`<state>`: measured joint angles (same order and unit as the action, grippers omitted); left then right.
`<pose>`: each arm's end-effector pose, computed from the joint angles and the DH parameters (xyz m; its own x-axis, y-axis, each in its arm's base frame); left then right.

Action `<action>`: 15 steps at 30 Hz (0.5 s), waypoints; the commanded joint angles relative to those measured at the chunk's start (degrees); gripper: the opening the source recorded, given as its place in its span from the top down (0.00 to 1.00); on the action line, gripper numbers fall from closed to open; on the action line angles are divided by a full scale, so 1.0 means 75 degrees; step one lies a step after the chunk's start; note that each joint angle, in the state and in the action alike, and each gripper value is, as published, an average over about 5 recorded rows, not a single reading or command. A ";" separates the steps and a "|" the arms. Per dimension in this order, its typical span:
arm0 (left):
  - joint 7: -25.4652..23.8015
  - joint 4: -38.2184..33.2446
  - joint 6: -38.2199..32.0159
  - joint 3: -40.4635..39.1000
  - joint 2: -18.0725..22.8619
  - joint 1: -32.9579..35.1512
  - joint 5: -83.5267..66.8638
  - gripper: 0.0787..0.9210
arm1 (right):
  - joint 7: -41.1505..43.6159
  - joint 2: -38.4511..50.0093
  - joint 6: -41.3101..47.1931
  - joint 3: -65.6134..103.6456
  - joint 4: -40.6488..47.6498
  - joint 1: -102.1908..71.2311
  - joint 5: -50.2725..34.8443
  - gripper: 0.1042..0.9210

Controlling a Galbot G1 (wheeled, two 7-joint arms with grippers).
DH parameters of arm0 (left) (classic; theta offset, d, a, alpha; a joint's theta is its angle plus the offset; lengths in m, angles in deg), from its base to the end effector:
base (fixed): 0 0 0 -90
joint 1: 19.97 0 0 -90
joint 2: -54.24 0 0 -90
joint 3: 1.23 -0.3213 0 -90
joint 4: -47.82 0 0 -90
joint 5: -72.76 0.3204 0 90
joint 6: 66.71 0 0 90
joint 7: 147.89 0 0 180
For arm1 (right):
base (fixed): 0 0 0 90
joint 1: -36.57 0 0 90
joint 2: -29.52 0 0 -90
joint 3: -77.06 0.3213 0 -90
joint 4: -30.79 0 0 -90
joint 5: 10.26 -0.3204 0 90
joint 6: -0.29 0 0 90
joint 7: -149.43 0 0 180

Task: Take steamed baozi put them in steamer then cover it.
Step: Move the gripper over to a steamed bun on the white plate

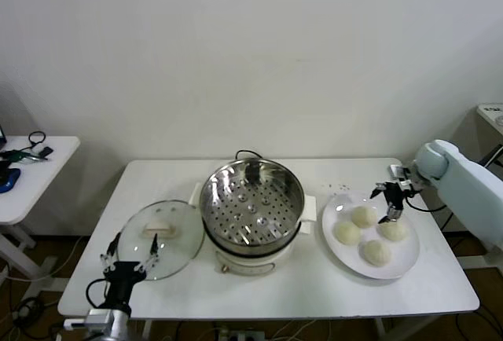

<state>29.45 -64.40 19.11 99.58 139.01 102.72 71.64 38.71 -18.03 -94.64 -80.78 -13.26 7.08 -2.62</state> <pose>0.1403 0.0736 -0.3208 -0.9919 -0.0825 0.0966 -0.0671 0.9859 0.1533 0.5168 -0.2201 -0.1958 -0.1161 -0.1651 0.9794 -0.9925 -0.0178 -0.1206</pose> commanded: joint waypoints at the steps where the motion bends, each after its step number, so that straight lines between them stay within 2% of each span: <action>1: -0.0005 0.0038 0.0080 -0.0005 0.0005 -0.0057 -0.0015 0.12 | 0.0129 -0.0871 -0.0236 -0.0895 0.1231 0.0560 0.0377 0.12; 15: -0.0006 0.0231 0.0084 -0.0037 0.0027 -0.0133 0.0015 0.12 | -0.0030 -0.1514 -0.0404 -0.0435 0.1955 0.0300 0.0625 0.12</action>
<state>29.41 -62.83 19.60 99.33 139.26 101.77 71.76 38.55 -26.42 -97.03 -83.51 -2.77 8.68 0.94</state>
